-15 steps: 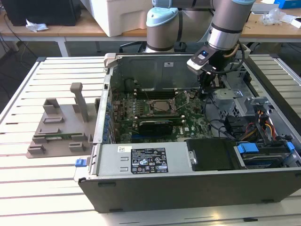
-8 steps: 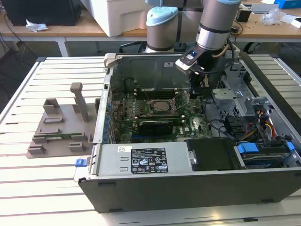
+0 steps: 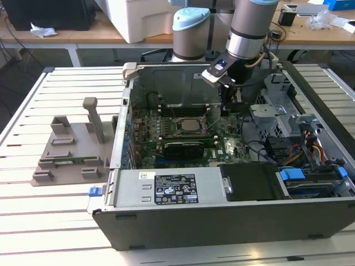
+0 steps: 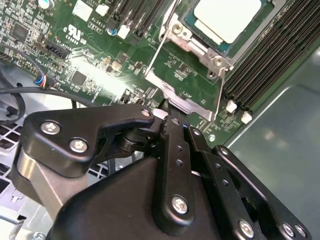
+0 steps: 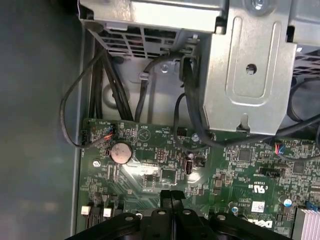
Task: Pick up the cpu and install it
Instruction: 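Close the cpu cover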
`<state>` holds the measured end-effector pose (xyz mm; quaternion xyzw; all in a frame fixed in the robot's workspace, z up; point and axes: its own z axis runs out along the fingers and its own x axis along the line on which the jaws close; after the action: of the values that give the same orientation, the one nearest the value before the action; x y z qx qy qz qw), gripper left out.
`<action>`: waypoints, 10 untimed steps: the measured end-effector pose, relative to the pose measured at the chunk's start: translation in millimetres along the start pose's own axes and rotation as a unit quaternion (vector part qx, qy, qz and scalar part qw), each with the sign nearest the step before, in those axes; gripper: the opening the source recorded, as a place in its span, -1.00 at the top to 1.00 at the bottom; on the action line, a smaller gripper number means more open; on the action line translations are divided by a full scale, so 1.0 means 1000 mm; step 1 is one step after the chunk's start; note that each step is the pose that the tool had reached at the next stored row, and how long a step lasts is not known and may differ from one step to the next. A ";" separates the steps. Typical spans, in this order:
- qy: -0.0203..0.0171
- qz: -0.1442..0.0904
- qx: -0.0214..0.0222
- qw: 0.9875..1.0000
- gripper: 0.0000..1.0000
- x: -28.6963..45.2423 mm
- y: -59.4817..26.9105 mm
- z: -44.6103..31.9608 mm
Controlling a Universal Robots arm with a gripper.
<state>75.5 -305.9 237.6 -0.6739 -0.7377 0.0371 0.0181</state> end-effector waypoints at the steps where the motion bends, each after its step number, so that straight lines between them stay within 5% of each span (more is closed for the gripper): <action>1: 0.000 0.000 0.000 1.000 0.79 0.0002 -0.0016 0.0001; 10: 0.000 0.000 0.000 1.000 0.79 0.0008 -0.0084 -0.0015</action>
<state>67.3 -305.9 239.7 -0.6739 -0.7377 0.0371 0.0178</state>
